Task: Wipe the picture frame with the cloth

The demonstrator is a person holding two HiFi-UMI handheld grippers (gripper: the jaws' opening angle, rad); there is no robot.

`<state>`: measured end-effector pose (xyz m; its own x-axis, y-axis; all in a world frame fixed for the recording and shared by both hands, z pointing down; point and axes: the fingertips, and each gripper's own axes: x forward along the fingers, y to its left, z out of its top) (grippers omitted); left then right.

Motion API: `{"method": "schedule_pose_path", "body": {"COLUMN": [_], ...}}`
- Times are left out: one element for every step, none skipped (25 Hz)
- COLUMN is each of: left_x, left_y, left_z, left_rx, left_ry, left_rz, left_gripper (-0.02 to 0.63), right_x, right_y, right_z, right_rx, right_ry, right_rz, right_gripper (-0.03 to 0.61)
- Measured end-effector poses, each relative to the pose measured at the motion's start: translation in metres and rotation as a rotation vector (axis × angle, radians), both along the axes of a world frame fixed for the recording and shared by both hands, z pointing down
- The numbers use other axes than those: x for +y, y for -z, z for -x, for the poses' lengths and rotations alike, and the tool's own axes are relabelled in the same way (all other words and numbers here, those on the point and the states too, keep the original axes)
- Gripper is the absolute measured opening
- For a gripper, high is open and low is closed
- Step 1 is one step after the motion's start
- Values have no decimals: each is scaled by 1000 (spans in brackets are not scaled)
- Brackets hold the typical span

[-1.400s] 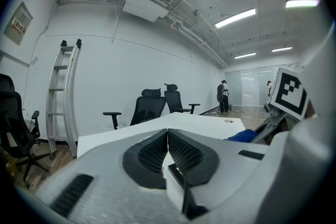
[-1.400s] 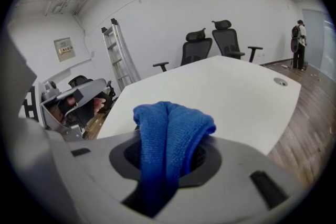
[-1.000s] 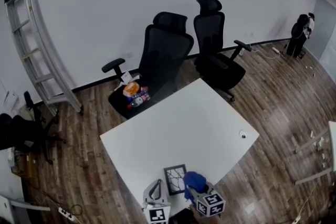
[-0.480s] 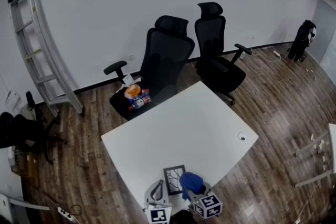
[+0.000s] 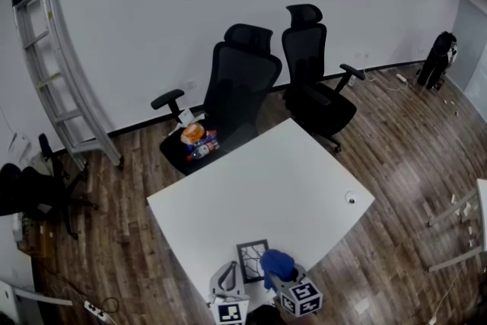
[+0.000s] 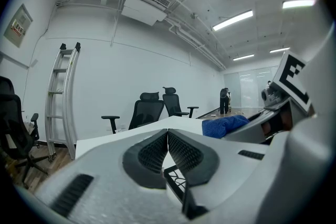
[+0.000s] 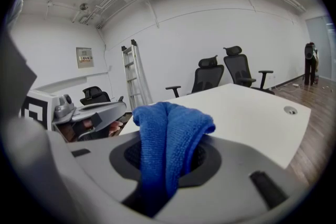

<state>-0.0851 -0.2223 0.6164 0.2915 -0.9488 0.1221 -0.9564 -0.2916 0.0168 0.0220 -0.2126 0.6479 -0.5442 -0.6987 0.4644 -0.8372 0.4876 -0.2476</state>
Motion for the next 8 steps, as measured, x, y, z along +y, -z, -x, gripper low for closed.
{"method": "schedule_pose_path", "body": {"left_x": [0,0,1,1,2,2,3,3], "left_y": [0,0,0,1,1,1,1,2], "left_z": [1,1,1,0,0,-1,-2,-3], "left_rx": [-2,-5,-10,-14,-15,-15,-15,-14], "left_ry": [0,0,-3,-5,-7,-8,-9,-9], "left_rz": [0,-1,-4,-11,-17,-21,-24,-27], "left_gripper": [3,3,3,3,3,3,3,3], "right_x": [0,1,1,2,3,3,4,4], "right_y": [0,0,0,0,-1,-1,-1,-1], "right_z": [1,1,2,1,1,1,0,0], "right_rx": [1,2,2,2,2,2,2,2], "right_ry": [1,2,3,4,4,4,4,4], "right_rz": [0,1,1,2,3,3,3,3], "right_gripper": [127,127,127,127,127,127,127,127]}}
